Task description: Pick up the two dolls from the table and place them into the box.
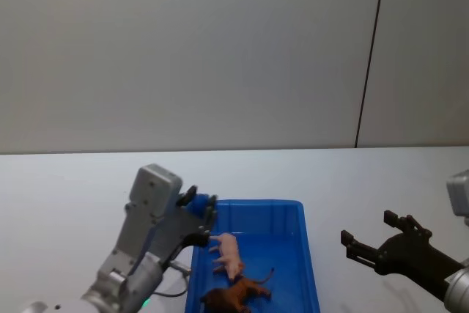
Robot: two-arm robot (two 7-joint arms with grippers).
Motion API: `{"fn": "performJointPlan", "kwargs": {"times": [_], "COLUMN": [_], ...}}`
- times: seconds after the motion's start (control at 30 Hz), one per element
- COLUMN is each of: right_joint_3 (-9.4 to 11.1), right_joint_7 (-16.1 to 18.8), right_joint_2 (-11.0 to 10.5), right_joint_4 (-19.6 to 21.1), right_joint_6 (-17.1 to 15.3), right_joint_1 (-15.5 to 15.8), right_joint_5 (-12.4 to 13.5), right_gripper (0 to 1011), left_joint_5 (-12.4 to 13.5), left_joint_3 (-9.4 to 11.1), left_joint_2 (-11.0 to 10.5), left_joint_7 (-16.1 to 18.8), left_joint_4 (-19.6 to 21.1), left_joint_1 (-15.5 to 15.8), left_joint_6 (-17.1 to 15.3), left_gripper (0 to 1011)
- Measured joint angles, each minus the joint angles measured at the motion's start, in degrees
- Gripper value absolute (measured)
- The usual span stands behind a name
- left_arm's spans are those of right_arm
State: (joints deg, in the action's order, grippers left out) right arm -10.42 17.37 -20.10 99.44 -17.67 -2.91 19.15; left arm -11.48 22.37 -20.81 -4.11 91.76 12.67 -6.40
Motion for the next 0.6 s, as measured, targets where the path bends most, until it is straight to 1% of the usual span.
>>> {"fn": "performJointPlan", "kwargs": {"times": [0.07, 0.13, 0.2, 0.3, 0.33, 0.37, 0.43, 0.47, 0.57, 0.6], "right_joint_3": [0.00, 0.00, 0.00, 0.00, 0.00, 0.00, 0.00, 0.00, 0.00, 0.00], "right_joint_7": [0.00, 0.00, 0.00, 0.00, 0.00, 0.00, 0.00, 0.00, 0.00, 0.00], "right_joint_2": [0.00, 0.00, 0.00, 0.00, 0.00, 0.00, 0.00, 0.00, 0.00, 0.00], "right_joint_4": [0.00, 0.00, 0.00, 0.00, 0.00, 0.00, 0.00, 0.00, 0.00, 0.00], "right_joint_6": [0.00, 0.00, 0.00, 0.00, 0.01, 0.00, 0.00, 0.00, 0.01, 0.01], "right_joint_1": [0.00, 0.00, 0.00, 0.00, -0.01, 0.00, 0.00, 0.00, 0.00, 0.00], "right_joint_5": [0.00, 0.00, 0.00, 0.00, 0.00, 0.00, 0.00, 0.00, 0.00, 0.00], "right_gripper": [1001, 1001, 1001, 1001, 1001, 1001, 1001, 1001, 1001, 1001], "left_joint_5": [0.06, 0.07, 0.05, -0.26, -0.42, -0.42, -0.78, -0.78, -1.21, -1.30], "left_joint_3": [0.38, 0.67, 1.02, 1.42, 1.55, 1.55, 1.67, 1.67, 1.67, 1.65], "left_joint_2": [0.89, 1.59, 2.44, 3.50, 3.87, 3.87, 4.39, 4.39, 4.66, 4.69], "left_joint_7": [-0.93, -1.72, -2.67, -3.87, -4.34, -4.34, -5.01, -5.01, -5.65, -5.74], "left_joint_4": [-0.33, -0.65, -1.10, -1.72, -1.93, -1.93, -2.24, -2.24, -2.38, -2.38], "left_joint_1": [0.68, 1.21, 1.84, 2.59, 2.85, 2.85, 3.24, 3.24, 3.48, 3.51], "left_joint_6": [0.36, 0.73, 1.23, 2.01, 2.40, 2.40, 3.36, 3.36, 4.69, 4.98], "left_gripper": [364, 451, 496, 600, 659, 659, 741, 762, 850, 893]}}
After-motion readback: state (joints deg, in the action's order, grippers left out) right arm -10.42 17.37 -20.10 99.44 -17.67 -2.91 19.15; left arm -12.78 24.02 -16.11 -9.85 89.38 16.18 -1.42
